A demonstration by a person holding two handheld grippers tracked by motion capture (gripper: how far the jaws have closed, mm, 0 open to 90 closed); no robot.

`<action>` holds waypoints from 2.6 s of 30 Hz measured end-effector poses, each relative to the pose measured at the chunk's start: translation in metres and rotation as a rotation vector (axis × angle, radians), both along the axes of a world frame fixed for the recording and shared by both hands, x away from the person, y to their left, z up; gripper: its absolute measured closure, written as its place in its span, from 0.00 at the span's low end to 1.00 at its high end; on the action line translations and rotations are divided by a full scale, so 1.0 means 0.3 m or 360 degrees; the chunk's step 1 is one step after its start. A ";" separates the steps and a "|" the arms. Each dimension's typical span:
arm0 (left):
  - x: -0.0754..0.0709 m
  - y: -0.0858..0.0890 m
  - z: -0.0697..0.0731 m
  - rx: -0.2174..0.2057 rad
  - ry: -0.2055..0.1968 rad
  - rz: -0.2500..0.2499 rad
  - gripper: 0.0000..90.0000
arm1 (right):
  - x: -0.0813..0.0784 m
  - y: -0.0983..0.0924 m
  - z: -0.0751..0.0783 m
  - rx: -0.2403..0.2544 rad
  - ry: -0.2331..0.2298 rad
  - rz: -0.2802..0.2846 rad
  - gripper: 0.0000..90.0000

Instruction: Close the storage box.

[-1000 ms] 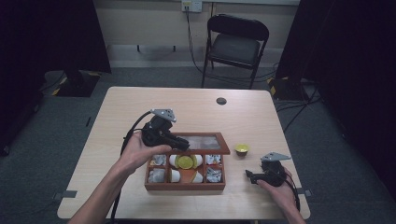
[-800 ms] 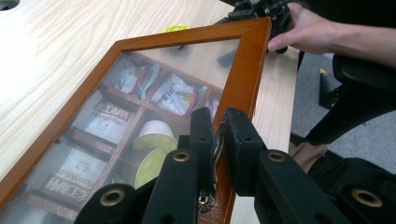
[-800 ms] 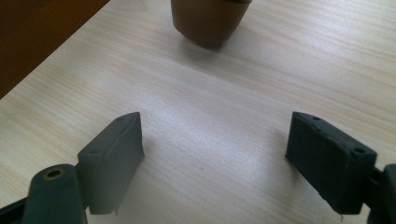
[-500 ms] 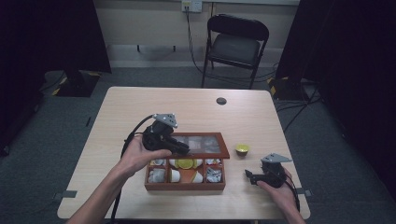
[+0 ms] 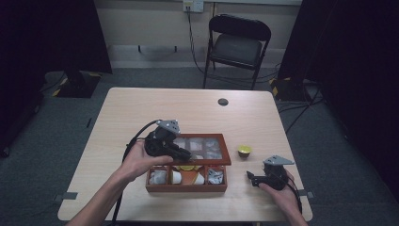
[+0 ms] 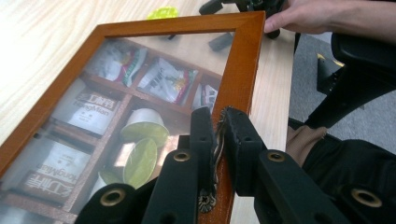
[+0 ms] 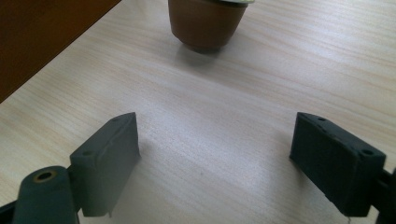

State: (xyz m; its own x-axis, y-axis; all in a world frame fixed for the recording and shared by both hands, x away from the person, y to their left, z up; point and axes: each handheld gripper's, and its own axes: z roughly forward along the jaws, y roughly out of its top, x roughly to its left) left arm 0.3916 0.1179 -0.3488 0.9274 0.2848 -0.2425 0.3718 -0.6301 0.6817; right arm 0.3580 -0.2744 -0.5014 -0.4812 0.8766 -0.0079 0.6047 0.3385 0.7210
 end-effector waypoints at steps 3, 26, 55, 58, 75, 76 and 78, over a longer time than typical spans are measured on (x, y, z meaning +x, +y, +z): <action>0.000 0.002 -0.004 -0.0017 0.0011 0.0006 0.91 | 0.000 0.000 0.000 -0.0001 0.0000 -0.0002 0.16; -0.047 -0.035 -0.089 0.0130 -0.0015 -0.0097 0.92 | 0.000 0.001 0.000 -0.0001 -0.0001 -0.0007 0.16; -0.069 -0.068 -0.234 0.0252 0.0064 -0.0114 0.91 | 0.000 0.001 0.000 -0.0001 -0.0001 -0.0006 0.16; -0.054 -0.067 -0.244 0.0238 0.0084 -0.0062 0.81 | 0.000 0.001 0.000 0.0000 -0.0001 -0.0006 0.16; -0.064 -0.017 -0.204 0.0035 -0.0051 0.0128 0.31 | 0.000 0.000 0.000 0.0002 0.0001 0.0004 0.16; -0.069 -0.006 -0.200 0.0050 -0.0063 0.0127 0.31 | 0.000 0.000 0.000 0.0002 0.0002 0.0004 0.16; -0.073 0.017 -0.196 0.0026 -0.0081 0.0138 0.30 | 0.000 0.000 0.000 0.0002 0.0002 0.0004 0.16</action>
State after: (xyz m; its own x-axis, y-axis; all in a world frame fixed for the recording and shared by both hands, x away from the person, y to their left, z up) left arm 0.3698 0.1228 -0.4074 0.9102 0.3680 -0.1902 0.3904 -0.6085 0.6909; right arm 0.3581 -0.2745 -0.5015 -0.4834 0.8754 -0.0063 0.6046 0.3391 0.7207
